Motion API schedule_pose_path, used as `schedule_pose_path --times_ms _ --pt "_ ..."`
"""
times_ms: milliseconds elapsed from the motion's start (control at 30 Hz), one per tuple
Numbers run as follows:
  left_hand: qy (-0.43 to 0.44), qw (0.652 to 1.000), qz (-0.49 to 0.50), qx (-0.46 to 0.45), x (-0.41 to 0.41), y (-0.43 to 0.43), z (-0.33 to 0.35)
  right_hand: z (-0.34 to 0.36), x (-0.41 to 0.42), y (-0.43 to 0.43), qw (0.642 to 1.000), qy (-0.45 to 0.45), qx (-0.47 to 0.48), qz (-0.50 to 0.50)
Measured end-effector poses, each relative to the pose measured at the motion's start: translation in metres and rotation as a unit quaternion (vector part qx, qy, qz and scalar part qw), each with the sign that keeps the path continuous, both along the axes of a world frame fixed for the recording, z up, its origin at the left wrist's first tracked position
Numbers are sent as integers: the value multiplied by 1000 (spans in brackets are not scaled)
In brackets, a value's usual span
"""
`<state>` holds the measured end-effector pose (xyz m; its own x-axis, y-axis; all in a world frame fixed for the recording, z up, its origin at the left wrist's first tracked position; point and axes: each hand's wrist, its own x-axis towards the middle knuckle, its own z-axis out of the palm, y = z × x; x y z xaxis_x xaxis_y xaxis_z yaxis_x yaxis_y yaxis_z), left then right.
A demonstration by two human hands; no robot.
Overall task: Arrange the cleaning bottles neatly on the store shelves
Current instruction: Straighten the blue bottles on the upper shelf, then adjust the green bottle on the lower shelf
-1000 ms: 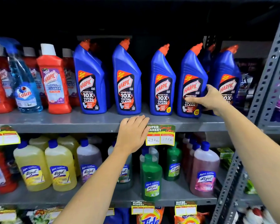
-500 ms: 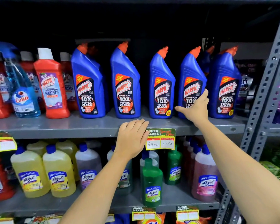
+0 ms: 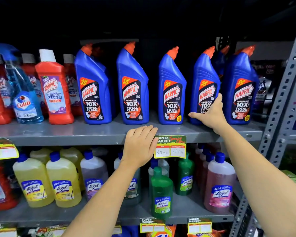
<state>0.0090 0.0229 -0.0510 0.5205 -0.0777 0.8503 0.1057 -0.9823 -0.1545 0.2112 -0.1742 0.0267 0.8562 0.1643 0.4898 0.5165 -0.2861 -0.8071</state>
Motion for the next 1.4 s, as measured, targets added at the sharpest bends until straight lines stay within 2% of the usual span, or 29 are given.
schedule_pose_path --times_ms 367,733,833,933,1033,1100,1200,1300,1400 --pt "-8 1000 -1 10 1 1 -1 -2 2 -2 1000 -2 4 21" --pt "29 999 -11 -21 -3 -1 1 -2 -14 -6 999 -21 -6 -25" --pt "16 999 -31 -22 -7 3 -10 -13 -35 -9 991 -92 77 -65" --pt "-2 999 -13 -37 -25 10 -55 -60 -70 -14 949 -228 204 -71" --pt "82 993 23 -78 -52 14 -133 -139 -105 -15 933 -285 212 -61" --pt "197 975 44 -92 -73 11 -191 -191 -126 -10 952 -239 182 -60" --pt "355 928 83 -70 -101 4 -257 -247 -150 5 986 -105 126 -15" --pt "424 896 98 -87 -110 0 -274 -276 -152 19 1000 21 12 15" --pt "455 879 101 -106 -106 3 -274 -289 -142 32 977 183 -76 74"
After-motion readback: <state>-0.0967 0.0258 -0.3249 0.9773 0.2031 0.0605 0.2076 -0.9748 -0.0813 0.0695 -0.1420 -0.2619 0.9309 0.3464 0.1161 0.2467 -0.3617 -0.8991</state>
